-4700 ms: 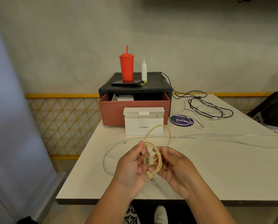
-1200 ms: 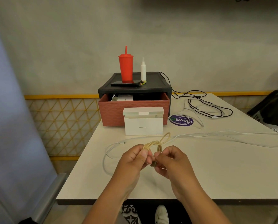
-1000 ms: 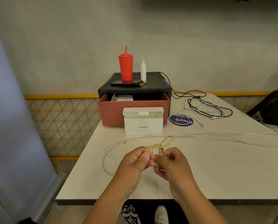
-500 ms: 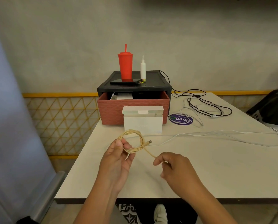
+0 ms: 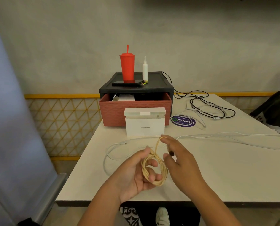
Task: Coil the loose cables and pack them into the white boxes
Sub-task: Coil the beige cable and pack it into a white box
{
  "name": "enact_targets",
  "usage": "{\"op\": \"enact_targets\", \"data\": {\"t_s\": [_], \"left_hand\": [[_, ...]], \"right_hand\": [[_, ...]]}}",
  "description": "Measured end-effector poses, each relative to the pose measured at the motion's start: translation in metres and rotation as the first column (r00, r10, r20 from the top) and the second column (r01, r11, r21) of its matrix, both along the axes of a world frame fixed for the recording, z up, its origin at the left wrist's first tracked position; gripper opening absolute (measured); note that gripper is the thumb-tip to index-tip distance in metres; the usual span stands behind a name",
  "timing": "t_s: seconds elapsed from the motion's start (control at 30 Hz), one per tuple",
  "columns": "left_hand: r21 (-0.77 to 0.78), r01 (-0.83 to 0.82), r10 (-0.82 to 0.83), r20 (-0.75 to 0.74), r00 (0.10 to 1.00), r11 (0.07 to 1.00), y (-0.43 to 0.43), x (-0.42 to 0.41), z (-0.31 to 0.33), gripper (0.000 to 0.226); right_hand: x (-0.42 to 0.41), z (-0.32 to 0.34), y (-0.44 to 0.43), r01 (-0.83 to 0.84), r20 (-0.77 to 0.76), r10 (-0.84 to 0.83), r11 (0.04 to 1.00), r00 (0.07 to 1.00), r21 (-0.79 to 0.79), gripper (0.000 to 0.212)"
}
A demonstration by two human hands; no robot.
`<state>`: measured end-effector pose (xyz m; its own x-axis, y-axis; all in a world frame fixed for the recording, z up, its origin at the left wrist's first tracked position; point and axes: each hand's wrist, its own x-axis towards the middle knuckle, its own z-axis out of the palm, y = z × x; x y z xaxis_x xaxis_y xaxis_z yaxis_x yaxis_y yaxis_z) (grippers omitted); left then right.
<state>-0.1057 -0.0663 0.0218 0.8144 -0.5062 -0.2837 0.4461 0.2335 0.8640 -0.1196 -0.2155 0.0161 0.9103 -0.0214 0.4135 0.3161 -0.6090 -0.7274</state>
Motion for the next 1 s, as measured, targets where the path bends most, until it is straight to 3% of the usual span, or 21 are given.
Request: {"op": "enact_targets", "data": {"t_s": [0.1,0.27,0.37,0.47,0.6,0.73,0.87,1.0], "left_hand": [[0.107,-0.015,0.006,0.084,0.996,0.994,-0.003,-0.001,0.002,0.033],[0.125,-0.162,0.137,0.191,0.972,0.979,-0.011,-0.001,-0.001,0.033],[0.128,-0.264,0.222,0.272,0.936,0.956,-0.014,0.002,-0.004,0.035],[0.166,-0.389,0.303,0.387,0.871,0.906,-0.015,0.004,-0.008,0.036],[0.211,-0.497,0.308,0.569,0.762,0.842,-0.015,0.002,-0.011,0.033],[0.197,-0.577,0.315,0.678,0.664,0.792,-0.021,0.000,-0.013,0.030],[0.159,-0.622,0.334,0.729,0.598,0.767,-0.022,-0.002,-0.015,0.028],[0.178,-0.639,0.268,0.801,0.536,0.748,-0.020,-0.005,-0.015,0.032]], "right_hand": [[-0.003,0.000,0.000,-0.058,-0.049,0.060,0.998,0.997,0.035,0.042],[-0.007,0.001,0.002,-0.120,-0.206,0.204,0.926,0.957,0.357,0.038],[-0.010,-0.004,0.008,-0.183,-0.205,0.344,0.815,0.916,0.550,0.045],[-0.009,-0.008,0.010,-0.104,-0.166,0.347,0.640,0.923,0.762,0.041],[-0.007,-0.007,0.013,-0.010,-0.197,0.352,0.507,0.915,0.862,0.029],[-0.009,-0.004,0.018,0.018,-0.216,0.397,0.447,0.892,0.895,0.024],[-0.010,-0.007,0.025,0.046,-0.300,0.380,0.552,0.875,0.833,0.013],[-0.010,-0.008,0.026,0.073,-0.369,0.191,0.800,0.910,0.596,0.011]]}}
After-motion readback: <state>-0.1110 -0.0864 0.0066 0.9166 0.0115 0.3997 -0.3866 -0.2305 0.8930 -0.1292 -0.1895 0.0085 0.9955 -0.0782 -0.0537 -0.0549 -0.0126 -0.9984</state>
